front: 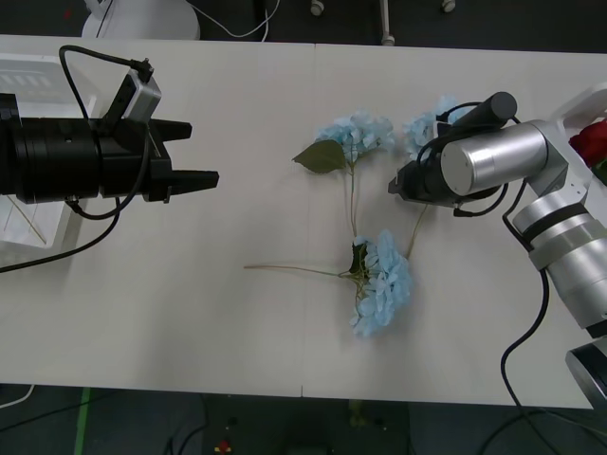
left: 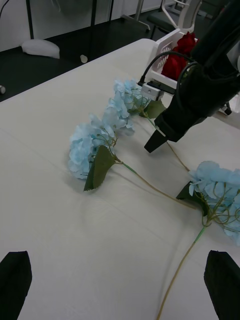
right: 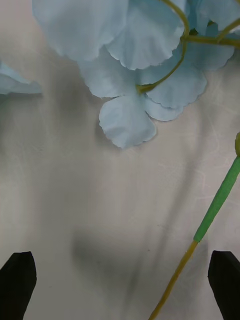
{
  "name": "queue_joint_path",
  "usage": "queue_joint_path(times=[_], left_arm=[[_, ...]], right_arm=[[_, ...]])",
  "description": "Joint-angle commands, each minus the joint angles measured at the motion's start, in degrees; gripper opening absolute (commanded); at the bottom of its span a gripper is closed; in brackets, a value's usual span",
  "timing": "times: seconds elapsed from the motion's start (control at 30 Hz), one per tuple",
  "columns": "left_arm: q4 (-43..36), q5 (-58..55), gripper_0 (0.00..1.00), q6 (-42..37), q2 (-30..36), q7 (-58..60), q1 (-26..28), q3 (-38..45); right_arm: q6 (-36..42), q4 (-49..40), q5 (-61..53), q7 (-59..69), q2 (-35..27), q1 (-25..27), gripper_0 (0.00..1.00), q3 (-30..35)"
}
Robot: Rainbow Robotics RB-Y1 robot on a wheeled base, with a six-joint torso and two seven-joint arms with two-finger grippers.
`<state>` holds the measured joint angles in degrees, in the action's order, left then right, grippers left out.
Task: Put the red flowers into the right box and the blue flowers into the left box
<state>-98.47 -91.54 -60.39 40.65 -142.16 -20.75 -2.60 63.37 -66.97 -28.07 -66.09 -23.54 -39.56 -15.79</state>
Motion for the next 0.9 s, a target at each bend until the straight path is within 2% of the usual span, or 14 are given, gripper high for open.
queue_joint_path(times=[0.03, 0.07, 0.13, 0.17, 0.23, 0.27, 0.37, 0.47, 0.6, 0.7, 0.9], left_arm=[[-1.28, 0.31, 1.00, 0.18, -0.48, 0.22, 1.07, 0.85], [-1.28, 0.31, 1.00, 0.18, -0.48, 0.22, 1.07, 0.85], [-1.28, 0.31, 1.00, 0.18, -0.48, 0.22, 1.07, 0.85], [-1.28, 0.31, 1.00, 0.18, -0.48, 0.22, 1.07, 0.85], [-1.28, 0.31, 1.00, 0.18, -0.48, 0.22, 1.07, 0.85], [-1.28, 0.31, 1.00, 0.18, -0.48, 0.22, 1.07, 0.85], [-1.28, 0.31, 1.00, 0.18, -0.48, 0.22, 1.07, 0.85], [-0.40, 0.05, 1.00, 0.18, -1.10, 0.31, 1.86, 0.85], [-0.31, -1.62, 1.00, 0.27, -0.92, 0.48, 1.86, 1.55], [-0.40, -1.71, 1.00, 0.27, -0.40, 0.48, 1.77, 1.55], [-0.31, -1.80, 1.00, 0.27, -0.40, 0.75, 1.77, 1.64]], right_arm=[[-0.61, -0.09, 1.09, 1.23, 1.56, -1.22, 1.00, 0.40], [-0.61, -0.09, 1.09, 1.23, 1.56, -1.22, 0.99, 0.40], [-0.61, -0.09, 1.27, 0.96, 1.56, -1.22, 0.88, 0.40], [-0.61, -0.09, 1.27, 0.87, 1.56, -1.22, 0.75, 0.40], [-0.61, -0.09, 1.35, 0.79, 1.56, -1.22, 0.56, 0.40], [-0.61, 0.00, 1.53, 0.70, 1.56, -1.22, 0.40, 0.40], [-0.79, 0.79, 1.88, 0.17, 1.56, -1.22, 0.19, 0.40], [-0.96, 0.97, 2.23, -0.27, 1.56, -1.22, 0.11, 0.32], [-0.96, 0.97, 2.85, -0.71, 1.56, -1.22, 0.10, 0.40], [-0.96, 1.05, 3.11, -0.88, 1.56, -1.22, 0.00, 0.40], [-0.87, 1.05, 2.15, -1.41, 1.39, -1.22, 0.00, 0.58]])
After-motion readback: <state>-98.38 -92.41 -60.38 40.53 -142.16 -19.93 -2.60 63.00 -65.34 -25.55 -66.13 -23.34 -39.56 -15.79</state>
